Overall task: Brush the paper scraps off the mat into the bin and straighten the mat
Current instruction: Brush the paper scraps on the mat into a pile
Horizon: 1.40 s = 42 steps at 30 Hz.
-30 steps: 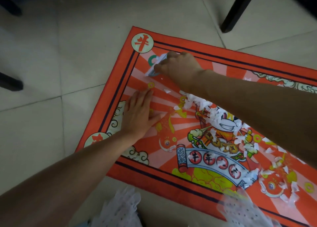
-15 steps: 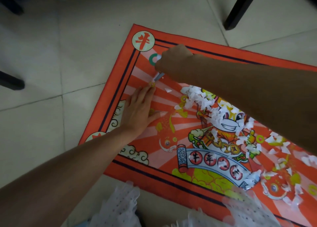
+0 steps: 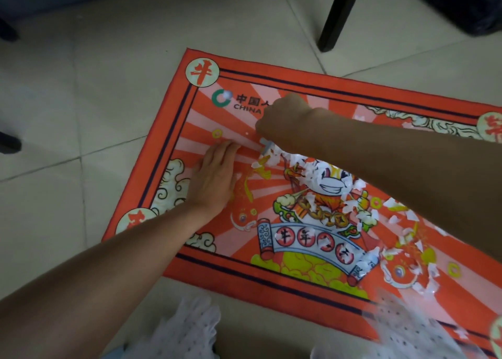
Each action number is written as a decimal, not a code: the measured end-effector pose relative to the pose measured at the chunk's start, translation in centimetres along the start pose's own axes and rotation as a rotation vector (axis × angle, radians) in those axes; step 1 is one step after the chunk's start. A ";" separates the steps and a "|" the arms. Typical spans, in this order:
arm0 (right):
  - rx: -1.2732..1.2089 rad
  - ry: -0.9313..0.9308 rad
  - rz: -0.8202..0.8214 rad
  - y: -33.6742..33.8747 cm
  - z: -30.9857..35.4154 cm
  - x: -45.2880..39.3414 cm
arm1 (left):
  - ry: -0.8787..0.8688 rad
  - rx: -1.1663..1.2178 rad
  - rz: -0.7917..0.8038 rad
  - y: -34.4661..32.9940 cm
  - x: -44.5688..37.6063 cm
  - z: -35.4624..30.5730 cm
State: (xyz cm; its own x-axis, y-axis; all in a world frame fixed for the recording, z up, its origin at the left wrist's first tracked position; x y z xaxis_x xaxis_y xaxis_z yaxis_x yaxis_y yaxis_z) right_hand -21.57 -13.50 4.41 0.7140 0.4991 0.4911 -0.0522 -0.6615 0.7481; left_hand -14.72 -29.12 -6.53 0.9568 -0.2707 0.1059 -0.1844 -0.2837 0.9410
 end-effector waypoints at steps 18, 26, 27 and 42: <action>-0.336 -0.108 -0.267 -2.0 0.3 -1.7 | 0.150 -0.009 0.147 -0.4 0.5 1.0; -0.282 -0.047 -0.175 -3.1 0.8 -0.5 | 0.177 -0.008 0.164 -0.4 0.5 1.3; -0.251 -0.063 -0.174 -2.7 0.7 -0.3 | 0.170 -0.001 0.158 -0.4 0.5 1.2; -0.262 -0.105 -0.199 -3.5 -0.6 6.0 | 0.070 0.006 0.152 -0.6 1.3 -1.4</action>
State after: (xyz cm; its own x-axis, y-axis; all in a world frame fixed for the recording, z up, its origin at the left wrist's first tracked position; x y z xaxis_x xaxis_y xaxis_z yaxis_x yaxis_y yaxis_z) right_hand -17.56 -7.82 4.97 0.7956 0.5345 0.2851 -0.0721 -0.3837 0.9206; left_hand -13.08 -27.97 -6.55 0.9312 -0.2458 0.2691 -0.3291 -0.2496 0.9107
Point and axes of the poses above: each hand's wrist, its own x-axis away from the middle knuckle, its own y-axis out of the back of the hand, z = x × y, the point moved 1 cm from there along -x, towards the middle knuckle, and after that the axes turned 4 degrees about x, right-handed, at the moved point
